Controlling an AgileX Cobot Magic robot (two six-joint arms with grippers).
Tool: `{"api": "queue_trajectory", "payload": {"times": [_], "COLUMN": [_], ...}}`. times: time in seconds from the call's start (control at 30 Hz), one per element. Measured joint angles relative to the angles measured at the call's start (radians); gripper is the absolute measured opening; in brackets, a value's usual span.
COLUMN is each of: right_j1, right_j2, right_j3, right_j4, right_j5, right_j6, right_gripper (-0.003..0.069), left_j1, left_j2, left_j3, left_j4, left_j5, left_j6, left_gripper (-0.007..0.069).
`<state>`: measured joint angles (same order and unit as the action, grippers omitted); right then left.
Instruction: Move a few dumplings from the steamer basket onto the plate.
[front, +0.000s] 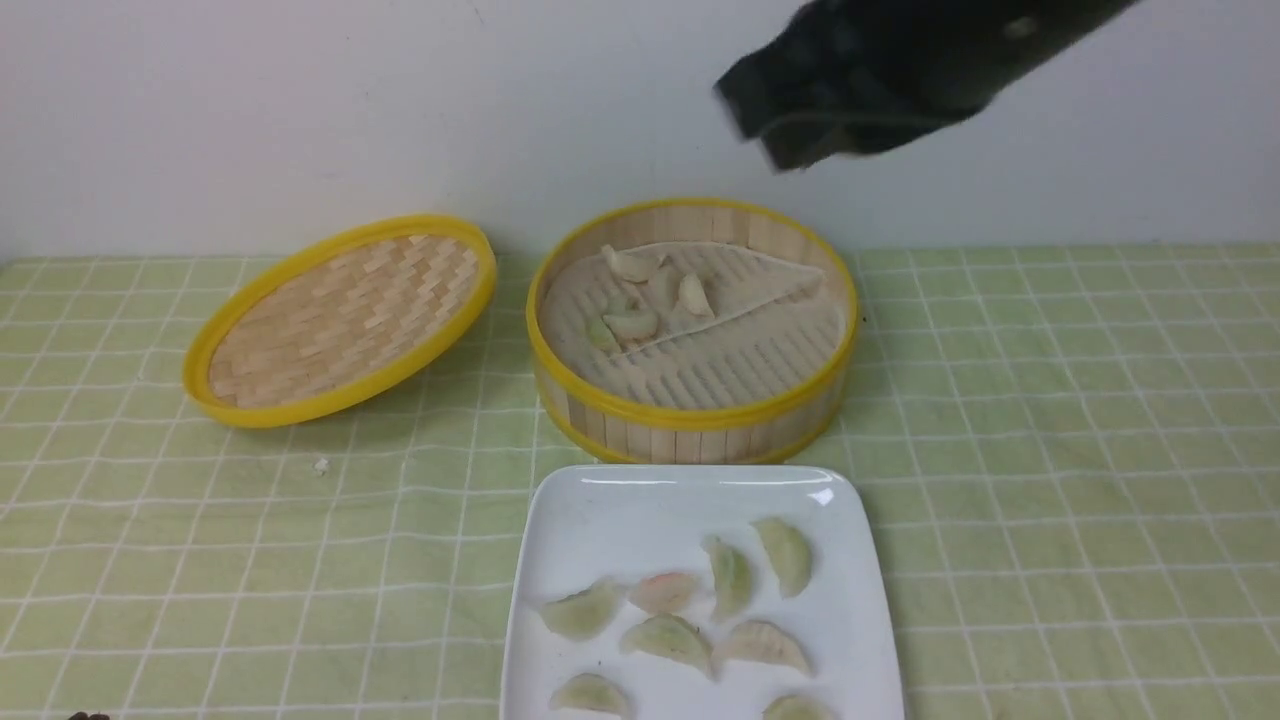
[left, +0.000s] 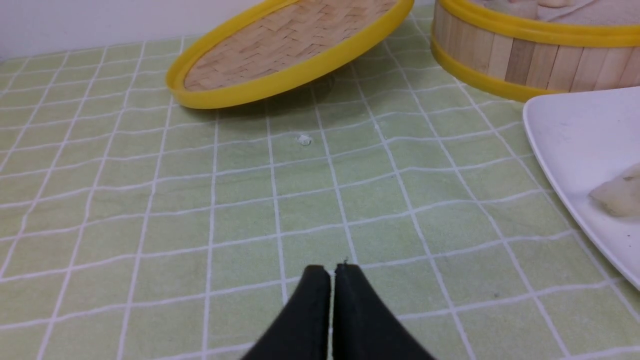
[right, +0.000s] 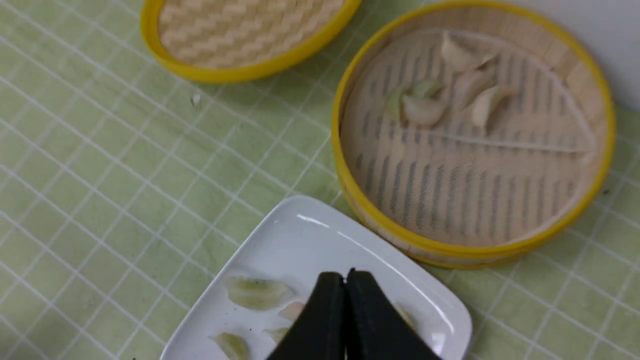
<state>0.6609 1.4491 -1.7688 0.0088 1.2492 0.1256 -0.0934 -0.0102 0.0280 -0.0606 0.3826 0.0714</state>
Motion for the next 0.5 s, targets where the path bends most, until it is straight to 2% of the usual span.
{"api": "queue_trajectory", "payload": {"times": [0.17,0.5], "right_j1": [0.0,0.0], "right_j2": [-0.337,-1.038], "right_j3": [0.247,0.953], "right_j4": [-0.069,-0.207], "right_j5": [-0.047,-0.586], "right_j6": [0.081,0.245], "right_gripper": [-0.0013,-0.0015], "left_j1": [0.0,0.0], "left_j2": [0.0,0.0], "left_j3": [0.0,0.0], "left_j4": [0.0,0.0], "left_j5": [0.0,0.0], "left_j6": [0.0,0.0], "left_gripper": [-0.0006,-0.0006]}}
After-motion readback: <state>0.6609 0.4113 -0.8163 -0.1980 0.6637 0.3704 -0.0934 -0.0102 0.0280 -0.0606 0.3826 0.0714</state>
